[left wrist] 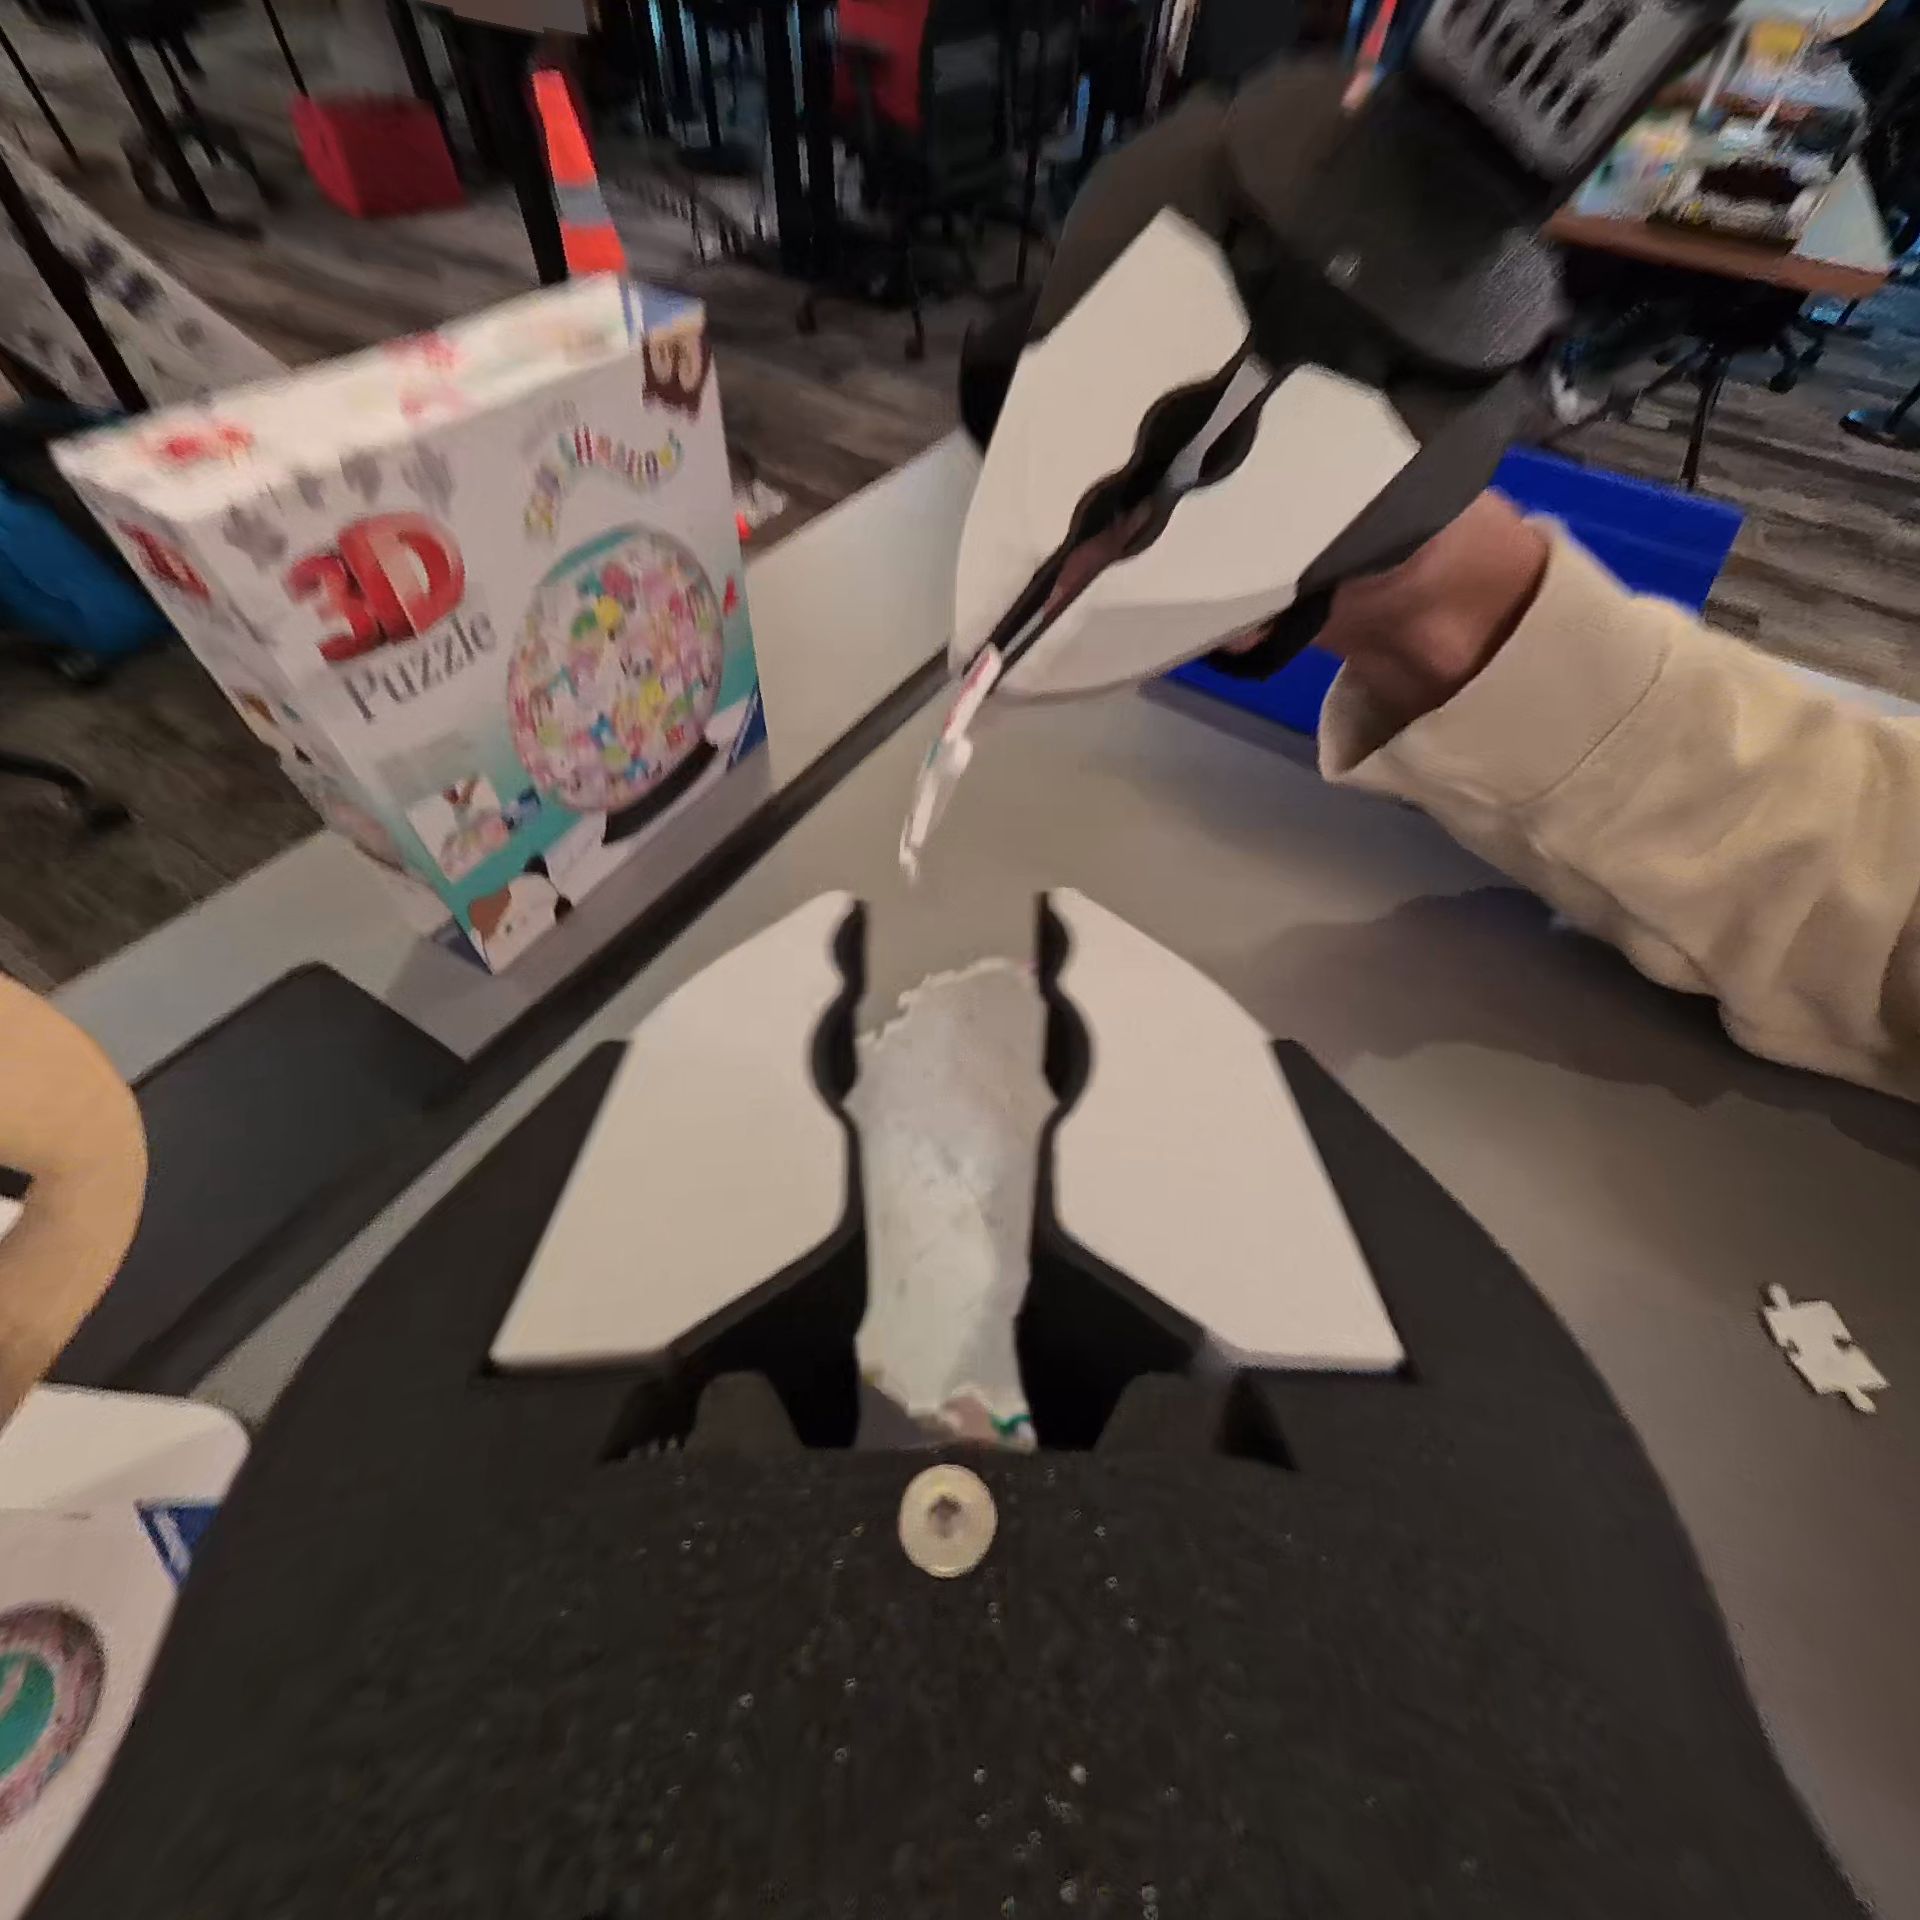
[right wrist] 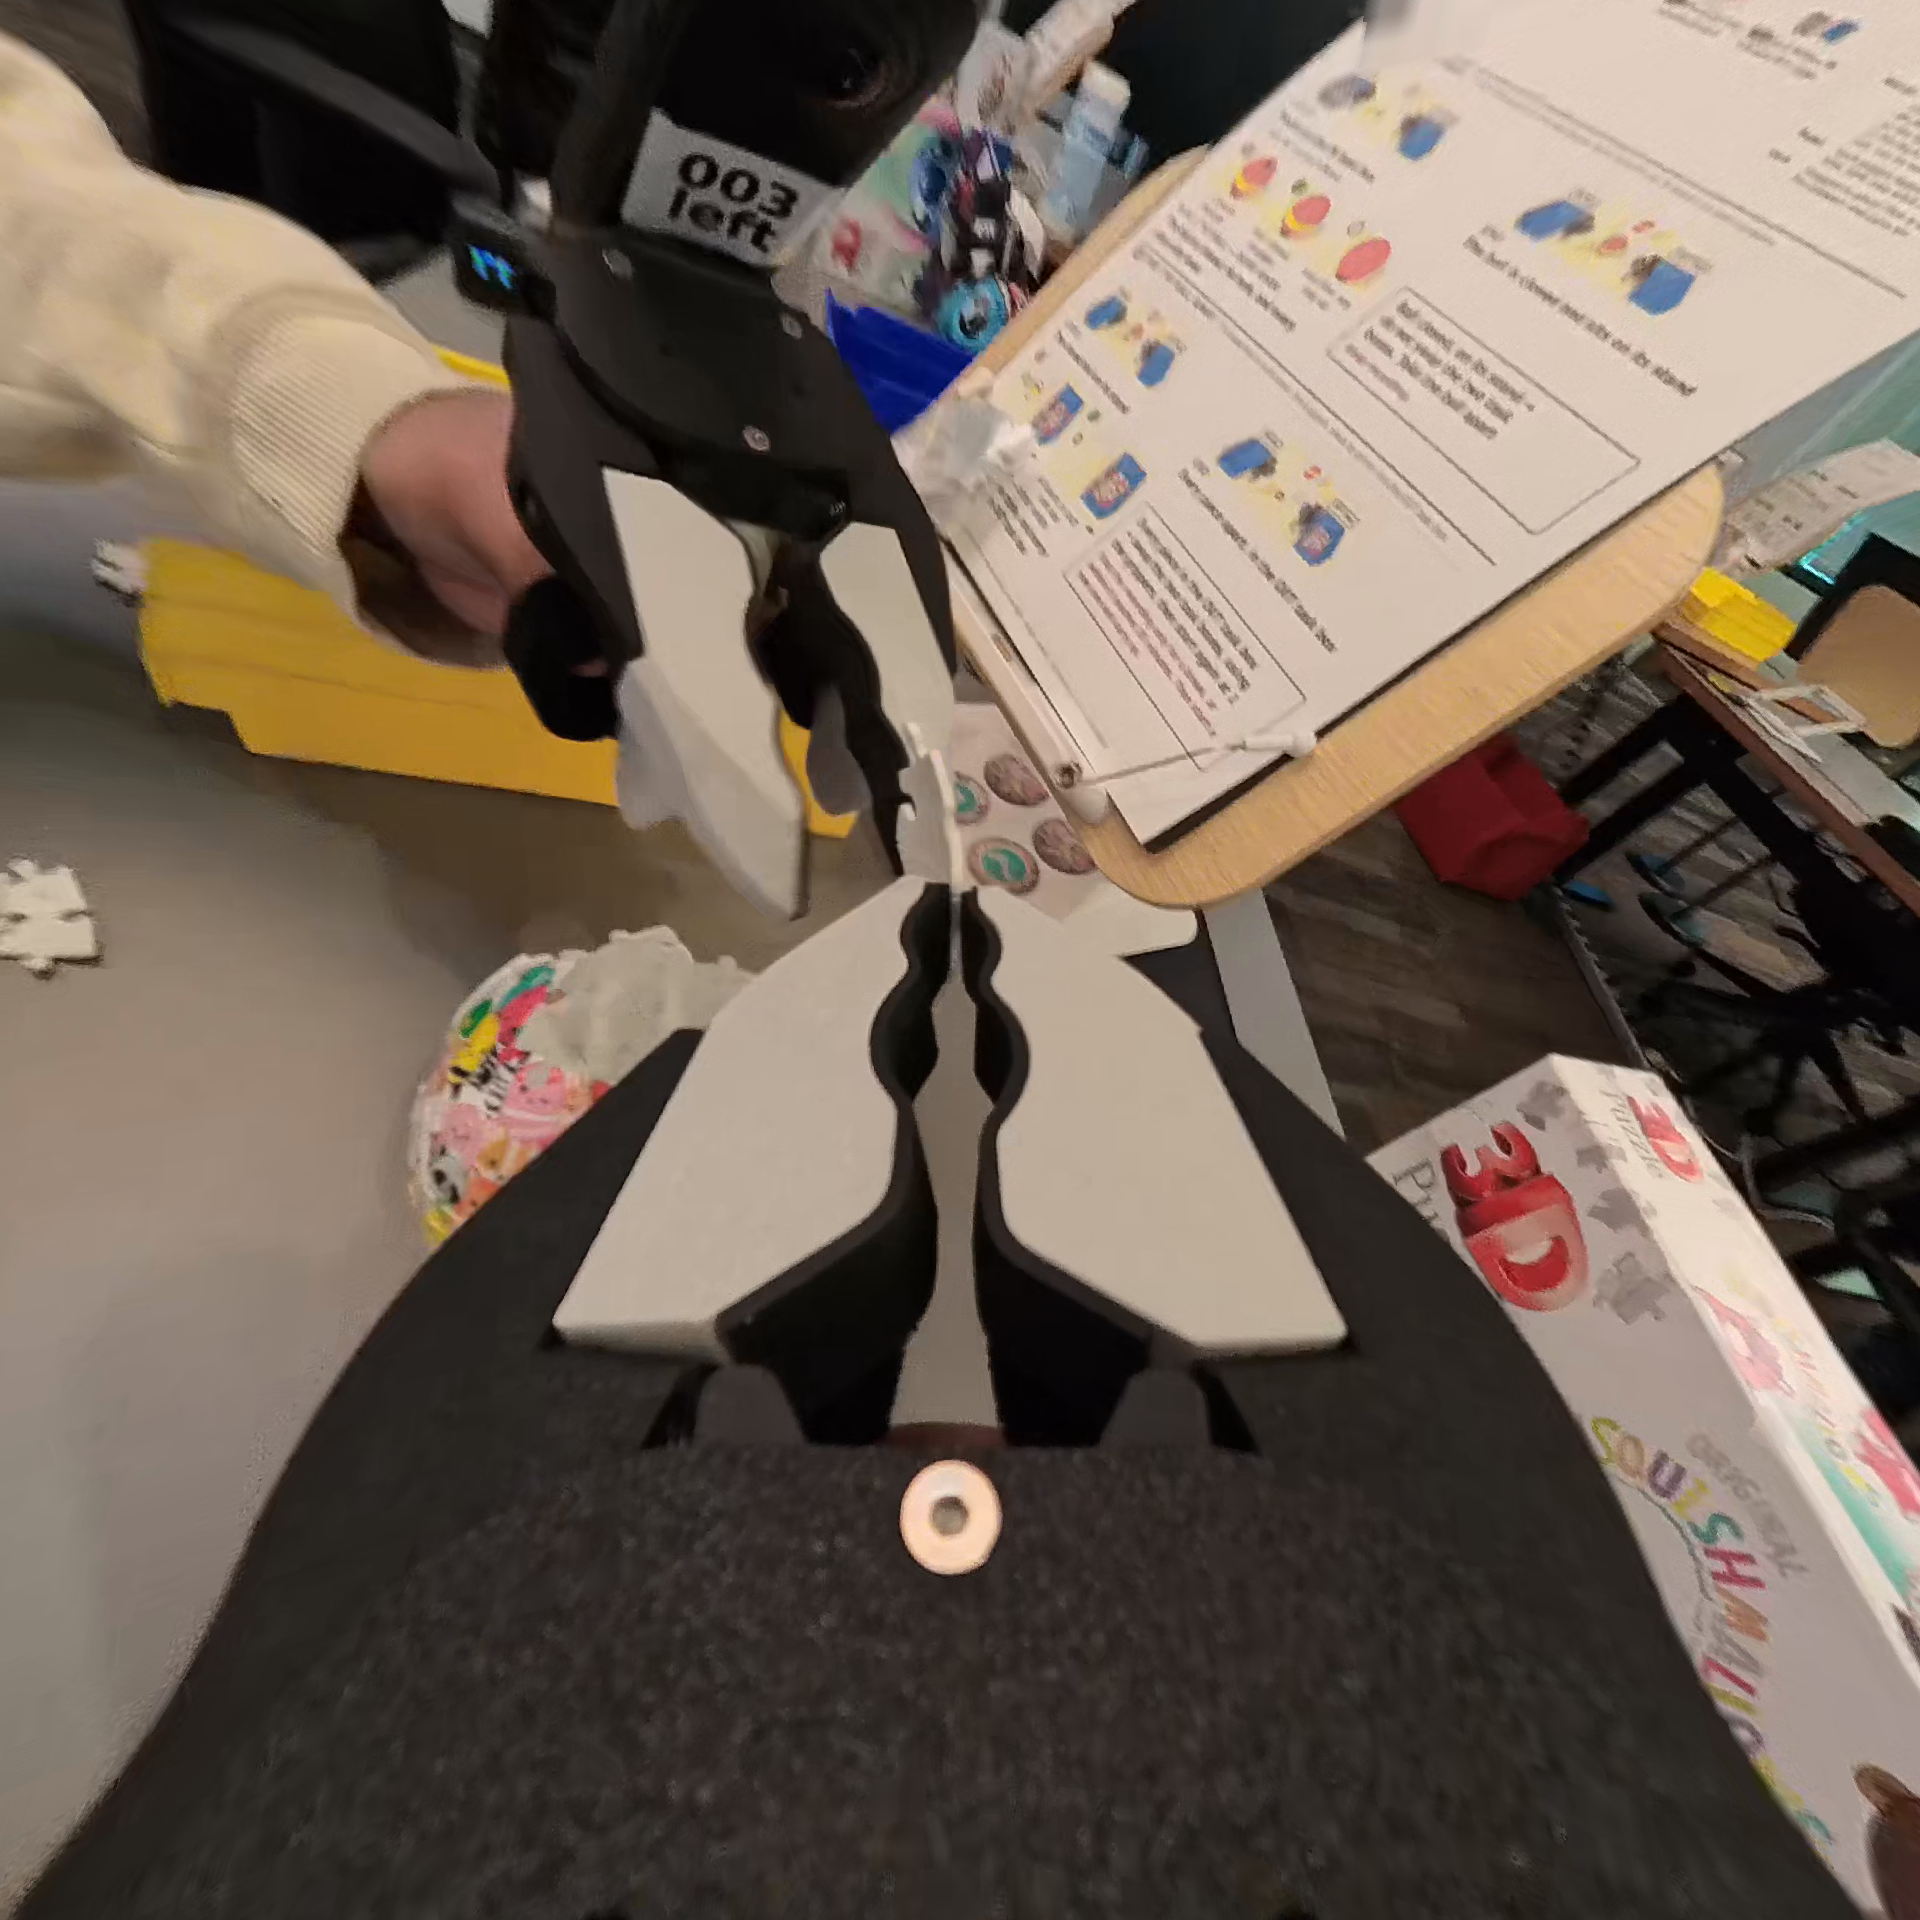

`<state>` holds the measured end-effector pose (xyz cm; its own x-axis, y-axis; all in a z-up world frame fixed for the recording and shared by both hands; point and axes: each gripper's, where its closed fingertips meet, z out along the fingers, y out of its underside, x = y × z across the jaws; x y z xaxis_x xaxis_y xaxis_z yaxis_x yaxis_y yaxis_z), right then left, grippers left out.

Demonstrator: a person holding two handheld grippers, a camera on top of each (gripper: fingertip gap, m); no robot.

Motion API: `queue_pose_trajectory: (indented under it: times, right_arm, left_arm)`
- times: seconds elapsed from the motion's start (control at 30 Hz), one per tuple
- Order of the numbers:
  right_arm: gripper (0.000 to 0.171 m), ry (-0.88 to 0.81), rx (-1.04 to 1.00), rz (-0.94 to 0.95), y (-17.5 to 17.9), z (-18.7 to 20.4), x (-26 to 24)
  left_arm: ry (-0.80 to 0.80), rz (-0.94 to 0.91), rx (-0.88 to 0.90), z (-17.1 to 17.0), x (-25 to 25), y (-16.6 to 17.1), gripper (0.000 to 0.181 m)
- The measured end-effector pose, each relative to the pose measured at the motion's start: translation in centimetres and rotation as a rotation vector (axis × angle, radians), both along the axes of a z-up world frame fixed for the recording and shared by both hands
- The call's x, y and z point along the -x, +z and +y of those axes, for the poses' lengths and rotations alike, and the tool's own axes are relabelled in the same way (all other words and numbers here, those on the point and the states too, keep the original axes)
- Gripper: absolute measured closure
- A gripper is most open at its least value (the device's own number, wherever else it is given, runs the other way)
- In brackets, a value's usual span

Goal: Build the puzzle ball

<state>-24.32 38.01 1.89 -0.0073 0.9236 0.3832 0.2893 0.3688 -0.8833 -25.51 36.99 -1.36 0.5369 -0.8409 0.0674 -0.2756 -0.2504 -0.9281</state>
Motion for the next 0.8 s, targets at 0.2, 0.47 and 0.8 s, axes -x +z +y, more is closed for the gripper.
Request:
queue_pose_trajectory:
  times: [0.2,0.47,0.8]
  right_arm:
    - [0.169,-0.047,-0.001,-0.259,-4.3,1.8,-0.3]
    - [0.169,0.185,0.158,-0.271,-9.3,2.2,0.3]
    - [0.169,0.155,0.135,-0.365,-11.4,2.7,1.1]
  left_arm:
    - [0.04,0.116,0.053,0.0,3.3,-3.4,0.144]
    - [0.005,0.159,0.137,1.4,4.3,-3.9,0.154]
    - [-0.017,0.267,0.108,3.0,3.4,-4.7,0.153]
